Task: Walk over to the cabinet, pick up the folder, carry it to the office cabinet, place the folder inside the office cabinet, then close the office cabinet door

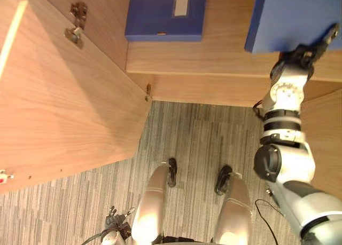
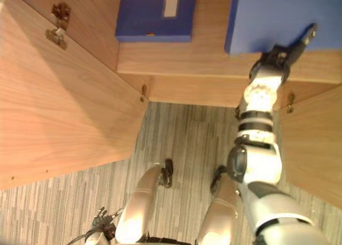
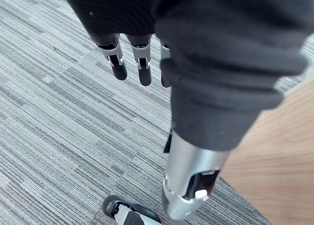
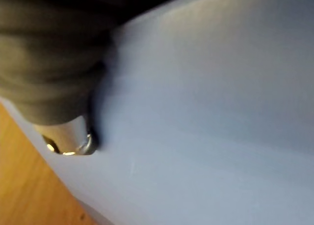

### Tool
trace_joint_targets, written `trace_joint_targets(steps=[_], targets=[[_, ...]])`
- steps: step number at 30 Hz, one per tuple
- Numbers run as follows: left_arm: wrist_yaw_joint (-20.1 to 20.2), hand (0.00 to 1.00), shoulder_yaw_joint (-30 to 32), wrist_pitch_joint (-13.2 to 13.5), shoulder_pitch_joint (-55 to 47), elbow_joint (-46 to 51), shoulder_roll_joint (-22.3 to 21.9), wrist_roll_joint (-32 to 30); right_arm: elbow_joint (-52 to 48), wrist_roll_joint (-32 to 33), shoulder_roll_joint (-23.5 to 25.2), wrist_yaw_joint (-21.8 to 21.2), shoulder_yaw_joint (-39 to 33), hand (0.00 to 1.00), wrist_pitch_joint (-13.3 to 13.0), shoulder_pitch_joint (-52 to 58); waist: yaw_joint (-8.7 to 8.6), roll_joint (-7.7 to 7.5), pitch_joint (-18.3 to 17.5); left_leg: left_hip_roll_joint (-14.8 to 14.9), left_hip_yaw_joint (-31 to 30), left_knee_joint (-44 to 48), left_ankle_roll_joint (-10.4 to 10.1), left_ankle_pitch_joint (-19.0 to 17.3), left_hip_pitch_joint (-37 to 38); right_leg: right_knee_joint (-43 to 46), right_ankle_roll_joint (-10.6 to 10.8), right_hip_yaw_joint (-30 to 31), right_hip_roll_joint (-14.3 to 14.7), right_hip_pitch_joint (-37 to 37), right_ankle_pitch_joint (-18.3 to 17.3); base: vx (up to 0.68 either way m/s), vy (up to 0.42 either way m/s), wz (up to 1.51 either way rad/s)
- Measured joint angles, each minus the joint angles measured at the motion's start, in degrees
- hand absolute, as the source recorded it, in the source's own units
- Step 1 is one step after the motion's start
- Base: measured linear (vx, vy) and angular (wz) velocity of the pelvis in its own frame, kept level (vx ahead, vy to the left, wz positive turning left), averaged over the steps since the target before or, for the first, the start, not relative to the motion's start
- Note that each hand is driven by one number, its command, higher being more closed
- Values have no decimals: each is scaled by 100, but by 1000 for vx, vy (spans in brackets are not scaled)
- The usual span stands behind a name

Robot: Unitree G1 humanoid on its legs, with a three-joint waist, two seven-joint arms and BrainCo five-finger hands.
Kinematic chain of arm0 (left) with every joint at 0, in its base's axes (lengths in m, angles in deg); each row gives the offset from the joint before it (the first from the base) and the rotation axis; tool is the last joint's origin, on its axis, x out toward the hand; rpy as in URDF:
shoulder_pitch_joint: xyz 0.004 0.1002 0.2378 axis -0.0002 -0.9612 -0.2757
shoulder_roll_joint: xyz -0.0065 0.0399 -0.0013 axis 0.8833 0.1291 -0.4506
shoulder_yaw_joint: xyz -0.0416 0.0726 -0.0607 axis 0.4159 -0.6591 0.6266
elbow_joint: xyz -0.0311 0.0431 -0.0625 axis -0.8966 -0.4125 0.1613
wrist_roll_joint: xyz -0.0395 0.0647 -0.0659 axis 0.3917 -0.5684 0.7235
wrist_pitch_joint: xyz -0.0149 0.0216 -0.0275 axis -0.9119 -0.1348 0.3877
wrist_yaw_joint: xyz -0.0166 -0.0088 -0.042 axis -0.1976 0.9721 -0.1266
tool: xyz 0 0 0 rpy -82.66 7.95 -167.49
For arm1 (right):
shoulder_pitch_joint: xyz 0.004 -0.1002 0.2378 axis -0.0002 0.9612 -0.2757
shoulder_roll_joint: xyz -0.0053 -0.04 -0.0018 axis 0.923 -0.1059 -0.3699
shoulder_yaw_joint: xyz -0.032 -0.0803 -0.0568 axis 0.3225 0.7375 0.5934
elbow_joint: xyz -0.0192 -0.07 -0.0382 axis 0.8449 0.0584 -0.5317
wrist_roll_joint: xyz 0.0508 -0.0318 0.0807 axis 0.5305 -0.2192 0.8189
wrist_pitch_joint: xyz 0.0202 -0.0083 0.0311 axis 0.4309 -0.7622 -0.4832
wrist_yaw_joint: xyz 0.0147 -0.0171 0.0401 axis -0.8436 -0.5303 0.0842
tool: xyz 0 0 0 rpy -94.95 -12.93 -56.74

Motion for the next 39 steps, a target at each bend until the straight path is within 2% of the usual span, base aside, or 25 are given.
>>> trace_joint_targets(steps=[3, 8, 14, 19, 20, 27, 29, 33, 36, 39], targets=[[38, 0, -22, -46, 135, -36, 12, -3, 148, 18, -278, 154, 259, 100, 129, -359, 21, 21, 73, -70, 2, 727, 11, -214, -523, 799, 51, 160, -194, -534, -314, -111, 50, 17], [31, 0, -134, -83, 166, -2, 46, -5, 261, 256, -285, 390, 296, 100, 125, -485, 60, 30, 96, -147, -44, 1190, -11, -330, -942, 1400, 77, 278, -325, -978, -541, -84, 27, 14], [-80, 0, -402, -81, 177, 206, 89, 2, 247, 887, -554, 673, -370, 100, -514, -597, 76, 51, 101, -337, -187, 1178, -42, -185, -1185, 1562, 32, 168, -523, -1147, -587, -25, -9, 21], [-81, 0, -533, -85, 175, 265, 133, 43, 220, 926, -985, 771, -400, 100, -668, -715, 65, 52, 101, -481, -295, 869, -94, 16, -1180, 1439, 25, -17, -673, -1092, -585, 35, -41, 23], [-81, 0, -540, -89, 174, 266, 139, 55, 222, 926, -1035, 779, -399, 0, -670, -715, 62, 54, 102, -509, -352, 775, -127, 67, -1146, 1387, 20, -97, -687, -1020, -587, 42, -48, 26], [-70, 0, -689, -118, 9, 630, 218, 145, 236, 912, -1231, 789, -78, 0, -568, -782, 121, 60, 105, -596, -570, 308, -239, 316, -931, 1130, 2, -381, -725, -715, -587, 35, -47, 18], [-60, 0, -704, -114, -61, 747, 222, 173, 343, 766, -1347, 786, 207, 0, -377, -786, 101, 60, 105, -601, -612, 247, -249, 352, -922, 1092, -2, -465, -731, -666, -585, 36, -16, 10], [44, 0, -789, -103, -66, 943, 262, 190, 705, -236, -1751, 706, 1107, 0, 223, -867, 74, 58, 107, -643, -659, 161, -269, 415, -885, 1085, -2, -528, -781, -618, -586, 45, -10, 9], [52, 0, -797, -56, -78, 993, 270, 192, 960, -724, -1838, 659, 1592, 0, 530, -886, 38, 52, 110, -645, -673, 38, -271, 475, -841, 970, -116, -604, -785, -545, -551, 35, -1, 5], [53, 0, -804, -51, -137, 1110, 271, 192, 1133, -1030, -1860, 626, 1888, 0, 692, -1030, 20, 49, 111, -613, -645, -41, -255, 497, -786, 874, -180, -619, -753, -495, -510, 43, 10, -6]])
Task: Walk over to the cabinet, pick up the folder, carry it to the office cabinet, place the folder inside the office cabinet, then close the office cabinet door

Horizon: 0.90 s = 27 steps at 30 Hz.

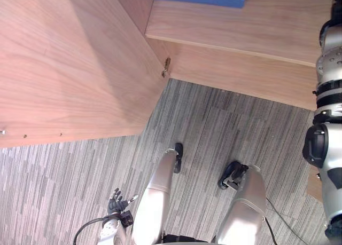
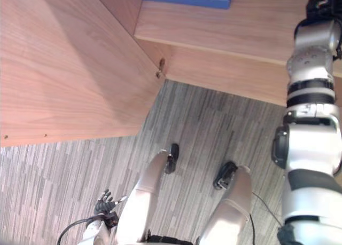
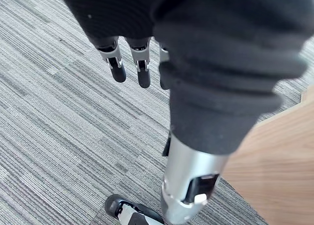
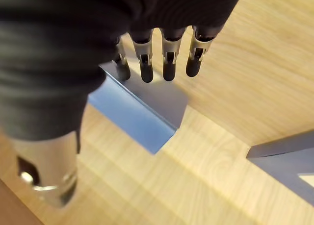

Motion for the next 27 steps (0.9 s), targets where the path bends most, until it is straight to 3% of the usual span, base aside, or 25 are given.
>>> trace_joint_targets(steps=[7, 10, 12, 14, 17, 24, 27], targets=[[-7, 0, -47, 20, -37, 61, 54, -24, 338, -70, 33, -111, 504, 0, 32, -255, 24, -87, -20, 62, 43, -233, 2, 24, 284, -216, -40, -23, 72, 237, 35, 54, 4, -4], [-6, 0, -49, 18, -39, 53, 90, -28, 686, -136, 50, -192, 839, 0, 250, -264, -14, -140, -36, 77, 47, -344, 8, 43, 399, -337, -42, -60, 94, 356, 69, 61, 17, -3], [0, 0, -48, 20, -51, 59, 147, -33, 999, -460, 53, -309, 1303, 0, 612, -264, -41, -232, -82, 103, 65, -416, 10, 59, 431, -421, -39, -59, 127, 372, 107, 63, 29, -9], [10, 0, -40, 18, -50, 62, 153, -55, 1373, -1558, 73, -581, 1848, 0, 1209, -261, -32, -253, -76, 178, 76, -470, 12, 61, 550, -555, -51, -126, 203, 549, 145, 51, 26, -7], [94, 0, -42, 18, -57, 106, 178, -99, 1636, -2551, 172, -899, 2159, 0, 1572, -238, -12, -301, -95, 181, 69, -670, -8, 141, 754, -714, -61, -190, 225, 749, 182, 35, 11, 2], [267, 0, -40, 13, -204, 277, 264, -324, 2039, -3613, 266, -1325, 2289, 0, 1797, 317, 27, -442, -222, 173, 9, -1631, -84, 608, 1316, -1313, -121, -486, 266, 1247, 384, 24, -26, 10], [307, 0, -36, 9, -231, 274, 291, -350, 2069, -3717, 277, -1385, 2284, 0, 1810, 469, 16, -471, -255, 174, -2, -1977, -101, 783, 1511, -1513, -137, -551, 288, 1376, 464, 20, -30, 6]])
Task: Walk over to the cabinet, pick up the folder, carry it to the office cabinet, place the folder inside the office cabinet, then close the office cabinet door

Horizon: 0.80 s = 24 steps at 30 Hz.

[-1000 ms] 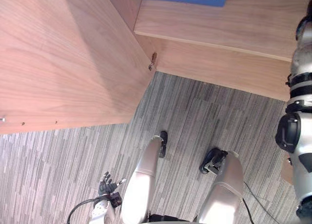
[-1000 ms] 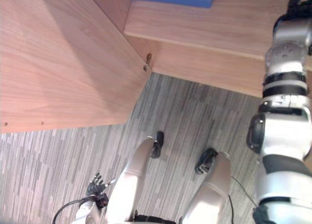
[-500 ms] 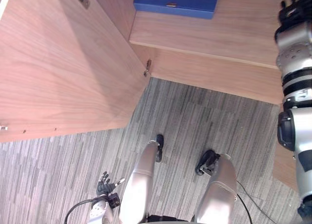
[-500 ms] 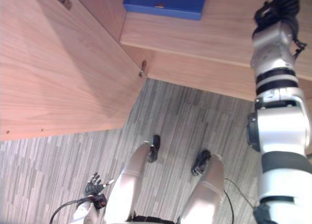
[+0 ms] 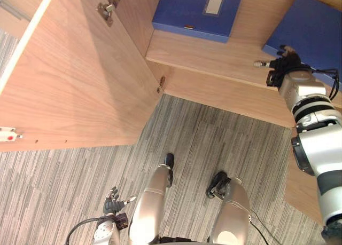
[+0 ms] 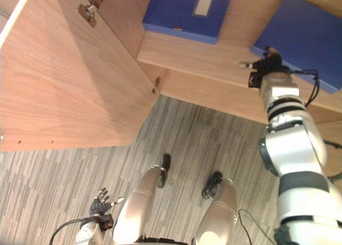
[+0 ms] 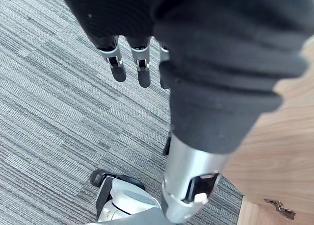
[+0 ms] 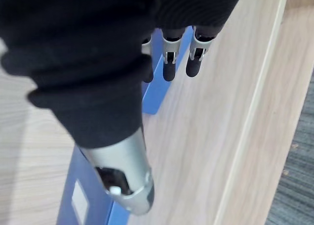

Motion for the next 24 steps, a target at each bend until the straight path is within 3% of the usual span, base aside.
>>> trace_joint_targets(steps=[8, 14, 17, 19, 21, 24], targets=[[63, 0, 230, 1, -32, -12, 20, -7, 4, -261, 250, -57, -50, 0, -1, 259, -13, -80, -181, 104, -109, -1367, -110, 699, 657, -800, -73, -262, 219, 417, 342, 23, -26, 3], [76, 0, 349, 2, -123, -20, -35, -7, -52, -1486, 831, -145, -77, 0, -27, 744, -9, -190, -334, 436, 22, -2275, -194, 1102, 1152, -1548, -145, -317, 673, 710, 684, 37, -36, -21], [74, 0, 604, 5, -133, -108, -147, -5, -303, -2075, 1497, -111, -709, 0, -52, 1346, -27, -258, -402, 700, 183, -2463, -209, 1113, 1435, -2005, -184, -276, 1013, 981, 872, 62, -40, -45], [67, 0, 708, 7, -134, -165, -214, -4, -590, -2396, 2213, -34, -1425, 0, -105, 2006, -5, -355, -480, 912, 429, -2519, -238, 1092, 1625, -2343, -222, -199, 1283, 1183, 1009, 82, -66, -58], [46, 0, 887, 9, -88, -354, -368, -16, -904, -2711, 3138, 93, -2203, 0, -187, 3117, 32, -475, -617, 1126, 678, -2450, -314, 972, 1906, -2615, -225, -47, 1551, 1472, 1076, 71, -79, -54], [-52, 0, 1303, 11, 136, -691, -563, -189, -975, -2889, 4026, 217, -3067, 0, -252, 4745, 81, -493, -778, 1344, 842, -1653, -239, 626, 1977, -2852, -226, 8, 1773, 1975, 1064, 68, -81, -27]])
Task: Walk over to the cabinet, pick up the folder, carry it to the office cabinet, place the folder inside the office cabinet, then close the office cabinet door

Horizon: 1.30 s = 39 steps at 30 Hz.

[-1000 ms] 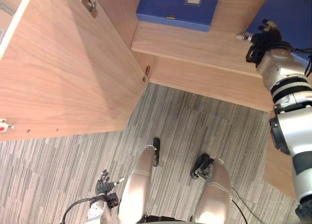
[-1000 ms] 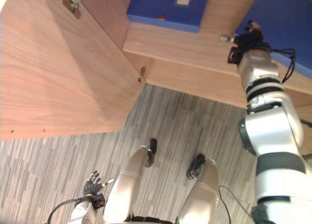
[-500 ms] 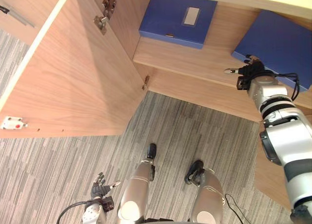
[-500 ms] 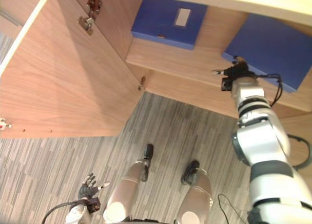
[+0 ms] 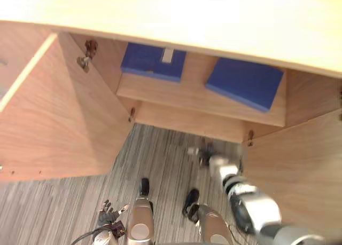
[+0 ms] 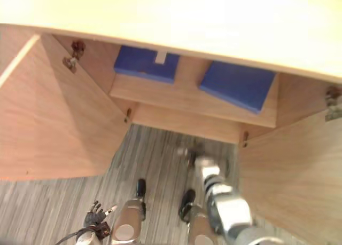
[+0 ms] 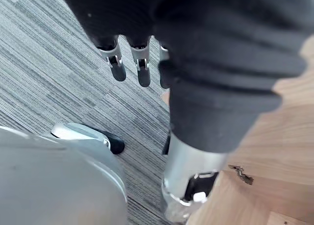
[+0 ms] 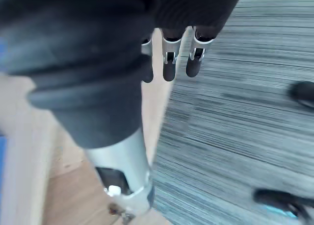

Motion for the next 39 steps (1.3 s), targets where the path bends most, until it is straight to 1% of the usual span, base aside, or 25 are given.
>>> trace_joint_targets(steps=[3, 5, 7, 8, 9, 10, 11, 13, 14, 16, 17, 18, 19, 21, 23, 24, 26, 29, 30, 31, 34, 36, 37, 38, 39], targets=[[-80, 0, 407, 0, 229, -294, -161, -80, 130, 250, 276, -14, -566, 0, -15, 1067, -68, -8, -64, 57, 89, 658, 140, -123, -18, -44, 37, 13, 13, 336, -95, 12, -32, -4], [-173, 0, 786, -3, 395, -654, -236, -243, -112, 410, 169, 28, -883, 0, -287, 1801, -183, -70, -335, 64, 139, 1006, 141, -160, -144, -136, 35, 60, 0, 462, -93, -3, 23, -4], [-218, 0, 1001, -2, 418, -837, -279, -268, -244, 341, 174, 22, -1140, 0, -402, 2081, -283, -136, -511, 28, 127, 913, 220, -494, -76, -225, -24, 91, 1, 617, -88, 31, 75, 2], [-236, 0, 1127, -4, 424, -960, -286, -291, -192, 307, 180, 19, -1342, 0, -403, 2132, -283, -173, -635, -25, 112, 600, 229, -538, -40, -208, -24, 131, -10, 633, -101, 45, 122, -5], [-248, 0, 1196, -4, 426, -1024, -301, -276, -181, 225, 186, 12, -1435, 0, -403, 2148, -274, -133, -678, -70, 62, 343, 233, -532, 51, -183, 7, 195, -11, 651, -116, 64, 200, -37], [-267, 0, 1475, 8, 445, -1134, -317, -251, -136, 188, 194, -24, -1479, 0, -405, 2161, -236, -194, -696, -176, 55, 130, 164, -398, 281, -121, 109, 388, -68, 669, -148, 75, 215, -58], [-284, 0, 1702, 25, 441, -1223, -330, -236, -83, 170, 193, -75, -1519, 0, -404, 2224, -262, -268, -808, -293, 264, -21, 216, -446, 423, -227, 239, 561, -165, 641, -67, 78, 221, -62], [-280, 0, 1822, 35, 441, -1389, -330, -235, -72, 47, 202, -137, -1727, 0, -393, 2301, -288, -307, -1014, -358, 572, -106, 305, -534, 538, -471, 333, 752, -200, 681, 145, 145, 229, -74], [-280, 0, 1918, 35, 424, -1514, -327, -236, -81, -79, 203, -183, -1740, 0, -383, 2362, -293, -291, -1157, -390, 944, -186, 353, -569, 748, -720, 369, 1004, -241, 788, 310, 193, 240, -99], [-279, 0, 1964, 24, 416, -1640, -327, -232, -104, -231, 202, -223, -1764, 0, -367, 2428, -312, -217, -1363, -400, 1319, -359, 391, -589, 942, -867, 296, 1013, -327, 788, 436, 140, 162, -103], [-278, 0, 1911, 8, 408, -1664, -328, -231, -164, -251, 198, -241, -1773, 0, -310, 2420, -281, -197, -1424, -416, 1576, -526, 400, -584, 1205, -646, 249, 780, -417, 745, 400, 140, 127, -105], [-274, 0, 1807, 7, 441, -1651, -327, -189, -207, -250, 194, -256, -1646, 0, -297, 2405, -320, -187, -1427, -448, 1704, -574, 403, -610, 1409, -97, 182, 485, -553, 578, 319, 125, 98, -81], [-271, 0, 1741, 5, 488, -1654, -324, -168, -220, -250, 188, -258, -1596, 0, -300, 2407, -355, -166, -1433, -462, 1702, -573, 393, -644, 1484, 210, 159, 342, -606, 472, 315, 76, 52, -60], [-264, 0, 1457, -20, 633, -1688, -324, -170, -261, -251, 158, -247, -1414, 0, -349, 2312, -432, -127, -1471, -574, 1750, -734, 397, -741, 1826, 1494, -18, -39, -1009, -7, 327, 59, 44, -34], [-264, 0, 1086, -37, 724, -1796, -273, -263, -236, -246, 73, -215, -1024, 0, -335, 2267, -486, -124, -1482, -749, 1710, -888, 399, -739, 2077, 1890, -102, -360, -1272, -8, 381, 52, 80, -3], [-266, 0, 958, -45, 741, -1798, -273, -276, -225, -247, 67, -203, -928, 0, -335, 2236, -494, -122, -1497, -780, 1684, -895, 405, -735, 2098, 1894, -102, -430, -1321, 7, 381, 60, 50, -7], [-286, 0, 469, -46, 841, -1799, -222, -410, -186, -221, 41, -173, -795, 0, -335, 1989, -494, -77, -1459, -852, 1244, -930, 466, -692, 2075, 1539, -95, -450, -1329, 99, 397, 52, -41, -14], [-310, 0, -15, -7, 867, -1798, -184, -441, -145, -54, 15, -84, -831, 0, -340, 1786, -507, -11, -1345, -838, 1067, -1138, 570, -578, 2084, 841, 23, -333, -1108, 356, 569, 13, 3, 6], [-319, 0, -100, 0, 865, -1801, -182, -455, -143, 15, 20, -80, -855, 0, -339, 1758, -509, 0, -1300, -823, 1054, -1205, 581, -534, 2102, 845, 39, -265, -1107, 341, 524, -14, 18, 17], [-350, 0, -218, 6, 859, -1854, -134, -505, -142, 70, 35, -70, -1016, 0, -336, 1730, -500, -33, -1239, -808, 1018, -1256, 566, -492, 2112, 808, 146, -186, -1156, 320, 383, -15, -20, 16], [-402, 0, -240, 37, 753, -1906, 37, -576, 8, 246, 66, -41, -1206, 0, -330, 1726, -455, -90, -1173, -657, 947, -1320, 430, -418, 2198, 272, 200, 118, -1195, 351, 469, 12, -96, 13], [-415, 0, -215, 28, 671, -1966, 302, -622, 213, 276, 134, -56, -1224, 0, -313, 1794, -444, -441, -1143, -705, 776, -1434, 175, -378, 2349, -81, 427, 549, -1255, 404, 1102, 50, -271, 25], [-415, 0, -187, 22, 667, -2017, 351, -625, 269, 288, 118, -52, -1247, 0, -310, 1817, -418, -496, -1141, -701, 734, -1486, 106, -378, 2408, -87, 688, 579, -1255, 475, 891, 70, -336, 13], [-413, 0, -157, -5, 630, -2065, 366, -629, 318, 317, 73, -50, -1263, 0, -315, 1848, -413, -477, -1167, -621, 662, -1574, 17, -351, 2434, -221, 798, 559, -1168, 599, 692, 50, -311, 14], [-392, 0, -15, -28, 553, -2131, 259, -634, 378, 355, -64, -68, -1300, 0, -318, 1899, -451, -324, -1179, -426, 355, -1641, -72, -345, 2386, -280, 707, 382, -928, 621, 625, 48, -295, 15]])
